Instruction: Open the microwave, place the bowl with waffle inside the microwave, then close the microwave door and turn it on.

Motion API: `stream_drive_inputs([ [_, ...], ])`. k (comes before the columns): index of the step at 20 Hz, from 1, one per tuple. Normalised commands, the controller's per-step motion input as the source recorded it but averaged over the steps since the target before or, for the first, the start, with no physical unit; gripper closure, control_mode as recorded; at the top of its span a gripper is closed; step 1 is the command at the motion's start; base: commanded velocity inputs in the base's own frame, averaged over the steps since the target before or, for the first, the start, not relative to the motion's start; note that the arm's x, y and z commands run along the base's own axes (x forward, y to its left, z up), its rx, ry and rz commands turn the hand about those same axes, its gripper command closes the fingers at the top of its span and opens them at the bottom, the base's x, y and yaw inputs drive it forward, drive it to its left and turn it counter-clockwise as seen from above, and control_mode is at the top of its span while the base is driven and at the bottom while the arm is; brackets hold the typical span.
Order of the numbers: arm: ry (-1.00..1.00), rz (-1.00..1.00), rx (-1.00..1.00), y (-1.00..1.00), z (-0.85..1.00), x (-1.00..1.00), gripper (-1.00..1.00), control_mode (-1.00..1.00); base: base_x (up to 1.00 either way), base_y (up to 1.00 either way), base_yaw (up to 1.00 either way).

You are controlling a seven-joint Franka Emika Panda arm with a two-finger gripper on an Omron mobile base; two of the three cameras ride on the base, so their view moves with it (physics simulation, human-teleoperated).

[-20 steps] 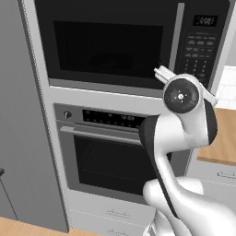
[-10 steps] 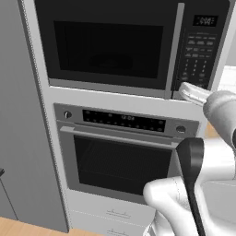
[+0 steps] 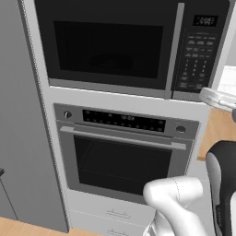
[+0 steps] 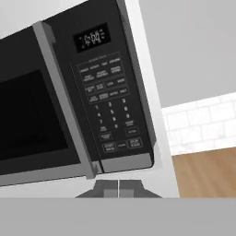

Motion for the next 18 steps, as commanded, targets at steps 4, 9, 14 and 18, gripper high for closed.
stream_drive_inputs([
  [4,0.04,0.0,0.0,-0.05,0.0,0.0,1.0,-1.0,0.0,0.0,0.0],
  [9,0.14,-0.06,-0.07,0.05,0.0,0.02,1.0,-1.0,0.0,0.0,0.0],
  [14,0.08,-0.14,-0.09,0.09,0.0,0.14,1.0,-1.0,0.0,0.0,0.0],
  [18,-0.02,-0.06,-0.08,0.23,0.0,0.14,1.0,-1.0,0.0,0.0,0.0],
])
